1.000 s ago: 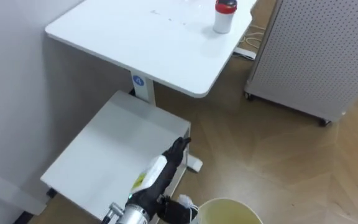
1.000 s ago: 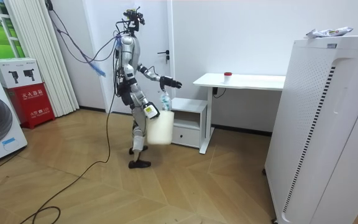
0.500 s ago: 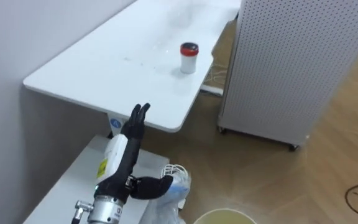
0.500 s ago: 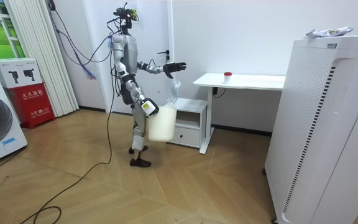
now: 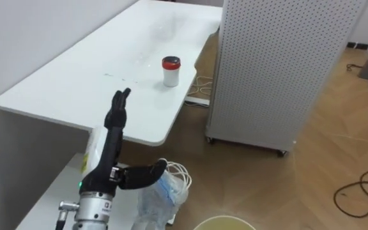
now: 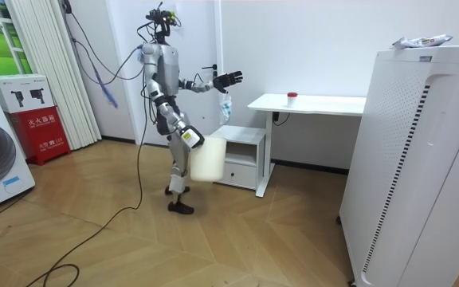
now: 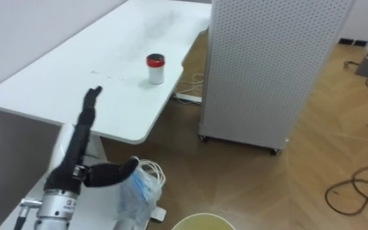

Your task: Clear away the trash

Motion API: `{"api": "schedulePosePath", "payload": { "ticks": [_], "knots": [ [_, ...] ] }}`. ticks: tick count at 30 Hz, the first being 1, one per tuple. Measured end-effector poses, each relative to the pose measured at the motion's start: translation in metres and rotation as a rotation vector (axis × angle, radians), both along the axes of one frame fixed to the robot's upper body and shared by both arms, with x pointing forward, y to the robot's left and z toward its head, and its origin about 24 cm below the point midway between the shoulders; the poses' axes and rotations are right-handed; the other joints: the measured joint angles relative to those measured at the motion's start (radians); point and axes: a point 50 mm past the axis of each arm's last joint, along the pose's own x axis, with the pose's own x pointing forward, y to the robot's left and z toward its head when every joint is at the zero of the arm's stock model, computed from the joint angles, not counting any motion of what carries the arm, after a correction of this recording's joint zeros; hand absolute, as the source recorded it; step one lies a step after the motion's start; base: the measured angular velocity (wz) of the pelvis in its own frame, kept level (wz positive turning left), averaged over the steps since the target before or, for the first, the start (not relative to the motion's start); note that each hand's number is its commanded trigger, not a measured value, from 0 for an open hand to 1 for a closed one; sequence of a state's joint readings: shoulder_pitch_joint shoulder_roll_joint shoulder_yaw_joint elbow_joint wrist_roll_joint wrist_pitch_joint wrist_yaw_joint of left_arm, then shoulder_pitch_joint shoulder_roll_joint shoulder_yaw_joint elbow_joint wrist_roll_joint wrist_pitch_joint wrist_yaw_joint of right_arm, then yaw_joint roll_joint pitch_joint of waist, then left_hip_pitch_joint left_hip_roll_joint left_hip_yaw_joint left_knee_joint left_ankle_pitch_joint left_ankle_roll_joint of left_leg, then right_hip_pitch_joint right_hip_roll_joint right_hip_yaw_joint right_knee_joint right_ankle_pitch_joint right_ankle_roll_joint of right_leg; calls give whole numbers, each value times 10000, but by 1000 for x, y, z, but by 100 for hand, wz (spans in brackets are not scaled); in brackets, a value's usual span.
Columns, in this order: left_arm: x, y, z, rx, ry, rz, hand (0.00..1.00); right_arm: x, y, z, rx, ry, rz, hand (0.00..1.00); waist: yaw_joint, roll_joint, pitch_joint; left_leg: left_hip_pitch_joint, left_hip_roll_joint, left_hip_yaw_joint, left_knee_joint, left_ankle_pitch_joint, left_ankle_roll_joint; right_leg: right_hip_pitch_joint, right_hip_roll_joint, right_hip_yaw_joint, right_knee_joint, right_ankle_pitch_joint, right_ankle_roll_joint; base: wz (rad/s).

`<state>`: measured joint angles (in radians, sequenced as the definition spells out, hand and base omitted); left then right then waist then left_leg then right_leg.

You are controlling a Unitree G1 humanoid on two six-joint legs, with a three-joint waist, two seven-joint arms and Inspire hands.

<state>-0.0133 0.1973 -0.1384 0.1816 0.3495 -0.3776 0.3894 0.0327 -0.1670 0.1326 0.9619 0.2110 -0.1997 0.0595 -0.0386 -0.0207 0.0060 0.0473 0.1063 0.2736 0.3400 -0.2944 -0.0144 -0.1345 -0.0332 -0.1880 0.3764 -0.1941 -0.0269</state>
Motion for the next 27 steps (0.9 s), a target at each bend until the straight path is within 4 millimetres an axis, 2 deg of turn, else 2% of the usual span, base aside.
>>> {"api": "schedulePosePath", "payload": {
  "ticks": [1,6,11,14,21,27],
  "knots": [
    [-2,3,2,-70,-101,143,0,2,1,1,66,-75,149,100,24,1,-1,10,-1,-278,-8,-1,-3,22,91,109,-34,10,-62,-54],
    [-7,4,7,-132,-302,175,0,-2,-1,2,31,-129,278,100,46,69,-8,286,28,-901,-156,74,-133,208,417,498,-199,86,-197,-30],
    [-10,1,16,-385,-730,12,0,-3,-5,3,-57,-110,349,100,129,160,-19,464,40,-975,-356,106,-184,235,547,679,-337,118,-239,-17],
    [-13,3,13,-653,-526,23,0,4,-5,9,-77,-477,441,100,189,226,-10,530,39,-964,-337,107,-186,288,615,880,-351,121,-241,-18],
    [-19,-8,5,-770,-148,-431,0,22,2,20,-45,-1248,660,100,271,316,20,520,26,-972,-605,107,-186,87,663,967,-319,122,-240,-3],
    [-25,-6,-2,-782,198,-476,0,35,7,30,28,-1887,909,100,276,313,21,525,25,-1039,-718,107,-186,54,680,983,-336,127,-232,-1]
  ]
}}
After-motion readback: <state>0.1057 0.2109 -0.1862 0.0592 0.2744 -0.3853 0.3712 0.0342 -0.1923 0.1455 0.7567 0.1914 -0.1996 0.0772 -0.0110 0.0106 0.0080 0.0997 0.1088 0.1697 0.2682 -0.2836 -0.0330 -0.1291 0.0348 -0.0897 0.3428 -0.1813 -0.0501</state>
